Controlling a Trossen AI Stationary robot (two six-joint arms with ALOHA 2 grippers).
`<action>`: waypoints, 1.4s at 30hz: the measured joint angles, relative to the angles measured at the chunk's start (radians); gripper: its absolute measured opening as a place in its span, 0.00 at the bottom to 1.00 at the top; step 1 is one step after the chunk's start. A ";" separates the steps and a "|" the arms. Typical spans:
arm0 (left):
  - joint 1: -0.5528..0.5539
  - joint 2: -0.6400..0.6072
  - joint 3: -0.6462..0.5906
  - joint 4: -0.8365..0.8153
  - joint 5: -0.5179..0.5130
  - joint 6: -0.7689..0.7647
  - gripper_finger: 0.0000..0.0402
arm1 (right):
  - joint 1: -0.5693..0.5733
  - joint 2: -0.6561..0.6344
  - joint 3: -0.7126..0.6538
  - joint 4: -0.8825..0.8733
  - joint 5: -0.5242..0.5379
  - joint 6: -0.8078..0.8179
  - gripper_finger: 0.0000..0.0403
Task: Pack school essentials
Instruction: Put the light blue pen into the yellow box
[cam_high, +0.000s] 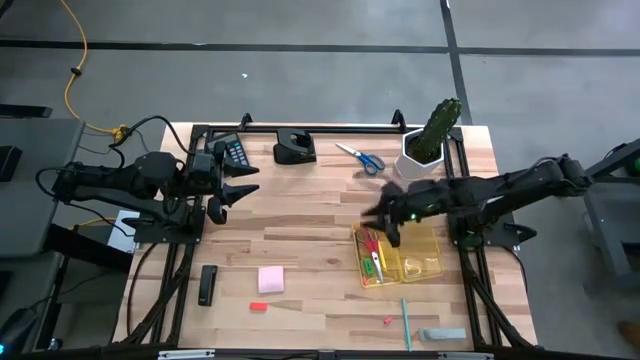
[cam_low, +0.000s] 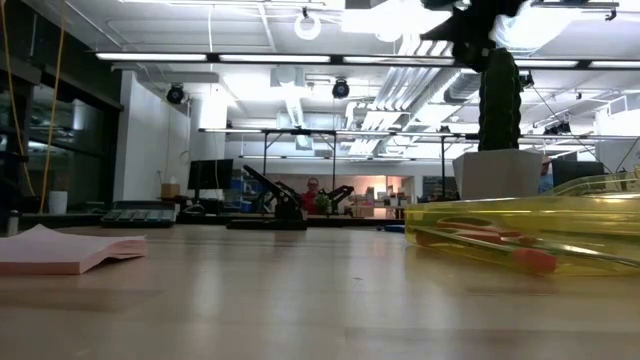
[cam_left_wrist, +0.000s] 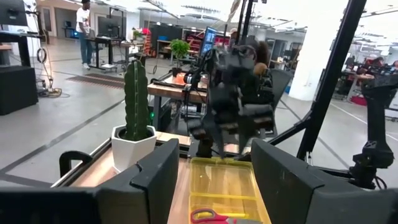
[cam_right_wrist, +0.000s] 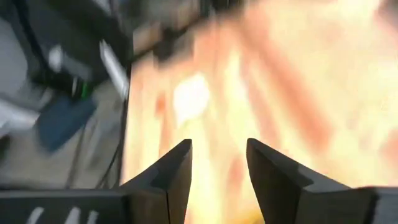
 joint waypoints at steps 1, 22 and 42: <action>0.000 0.000 0.000 -0.002 -0.001 0.000 0.47 | 0.012 0.030 0.034 -0.080 -0.042 0.056 0.35; 0.003 0.000 0.000 -0.004 -0.001 0.053 0.47 | 0.615 0.427 0.137 -0.417 -0.194 1.529 0.34; 0.003 0.000 0.000 -0.007 -0.028 0.068 0.47 | 0.579 0.629 0.137 -0.355 -0.223 1.702 0.34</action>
